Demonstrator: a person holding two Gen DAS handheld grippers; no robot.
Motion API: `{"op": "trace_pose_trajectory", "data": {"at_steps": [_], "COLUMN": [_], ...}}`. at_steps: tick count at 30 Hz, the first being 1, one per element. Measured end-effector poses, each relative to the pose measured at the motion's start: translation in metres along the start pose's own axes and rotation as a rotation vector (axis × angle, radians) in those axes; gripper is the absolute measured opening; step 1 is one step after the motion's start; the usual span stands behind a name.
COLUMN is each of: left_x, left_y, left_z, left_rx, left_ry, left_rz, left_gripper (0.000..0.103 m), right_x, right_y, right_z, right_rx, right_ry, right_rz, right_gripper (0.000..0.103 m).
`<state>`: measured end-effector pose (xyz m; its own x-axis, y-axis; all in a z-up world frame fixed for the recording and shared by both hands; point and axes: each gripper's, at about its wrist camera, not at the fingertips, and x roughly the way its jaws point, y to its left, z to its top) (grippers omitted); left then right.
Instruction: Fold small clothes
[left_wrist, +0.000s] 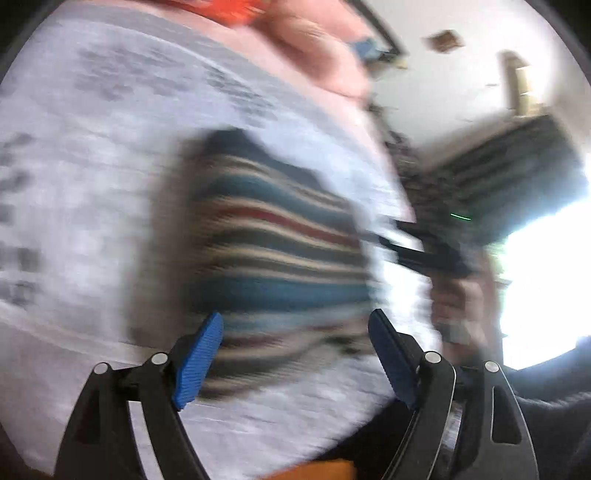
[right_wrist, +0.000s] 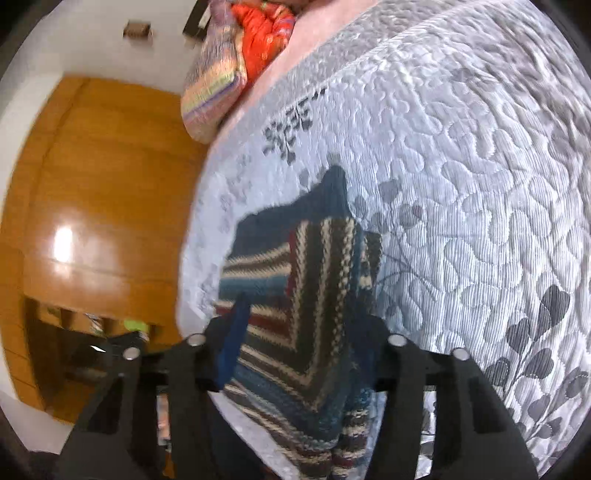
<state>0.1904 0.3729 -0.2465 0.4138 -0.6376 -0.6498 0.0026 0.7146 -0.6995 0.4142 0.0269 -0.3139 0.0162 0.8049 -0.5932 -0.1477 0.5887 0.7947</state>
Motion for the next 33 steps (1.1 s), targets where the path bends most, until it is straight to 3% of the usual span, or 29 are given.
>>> {"op": "trace_pose_trajectory", "data": {"at_steps": [2,3,6,8,12,15,17,19,21,22,24,28,29,31,33], "left_x": [0.026,0.04,0.078,0.079,0.076,0.048,0.042,0.045,0.059,0.072,0.085,0.08,0.07,0.054,0.052], "left_y": [-0.01,-0.012,0.007,0.029,0.024,-0.001,-0.01,-0.003,0.013,0.024,0.038,0.029,0.018,-0.004,-0.012], "left_z": [-0.005,-0.013,-0.019,-0.026,-0.025,-0.008,0.015,0.041,0.061,0.067,0.07,0.07,0.068,0.06,0.051], "left_rx": [-0.039,-0.057,-0.115,-0.148,-0.136,-0.048,-0.02,-0.029,-0.05,-0.057,-0.081,-0.066,-0.048,0.017,0.057], "left_ry": [0.054,0.09,0.17,0.186,0.239,0.189,0.118,0.074,0.082,0.109,0.126,0.148,0.139,0.142,0.164], "left_rz": [-0.124,-0.138,-0.081,-0.068,-0.104,-0.155,-0.145,-0.122,-0.077,-0.049,-0.047,-0.037,-0.052,-0.093,-0.064], "left_gripper": [0.08,0.08,0.077,0.072,0.072,0.073,0.073,0.074,0.074,0.072,0.066,0.066,0.066,0.066,0.066], "right_x": [0.012,0.016,0.008,0.011,0.029,0.008,-0.001,0.002,0.022,0.033,0.046,0.035,0.026,0.012,0.011], "right_y": [-0.002,0.0,0.007,-0.005,-0.016,0.0,0.014,0.018,0.018,0.012,0.0,0.002,0.011,0.036,0.051], "right_z": [0.001,0.001,0.0,0.002,0.008,0.005,0.002,-0.001,-0.002,0.0,0.006,0.01,0.005,-0.015,-0.04], "right_rx": [-0.009,-0.029,-0.064,-0.055,-0.088,-0.121,-0.154,-0.18,-0.205,-0.206,-0.22,-0.198,-0.215,-0.284,-0.349], "right_ry": [0.026,0.025,-0.043,-0.06,-0.015,-0.068,-0.098,-0.073,-0.021,0.001,0.016,0.015,0.0,-0.013,0.037], "right_rz": [-0.063,-0.099,-0.113,-0.172,-0.213,-0.192,-0.19,-0.194,-0.235,-0.28,-0.335,-0.309,-0.304,-0.28,-0.267], "right_gripper": [0.037,0.02,0.004,0.004,0.004,0.008,0.008,0.008,0.008,0.002,0.0,0.0,0.006,0.006,0.006]}}
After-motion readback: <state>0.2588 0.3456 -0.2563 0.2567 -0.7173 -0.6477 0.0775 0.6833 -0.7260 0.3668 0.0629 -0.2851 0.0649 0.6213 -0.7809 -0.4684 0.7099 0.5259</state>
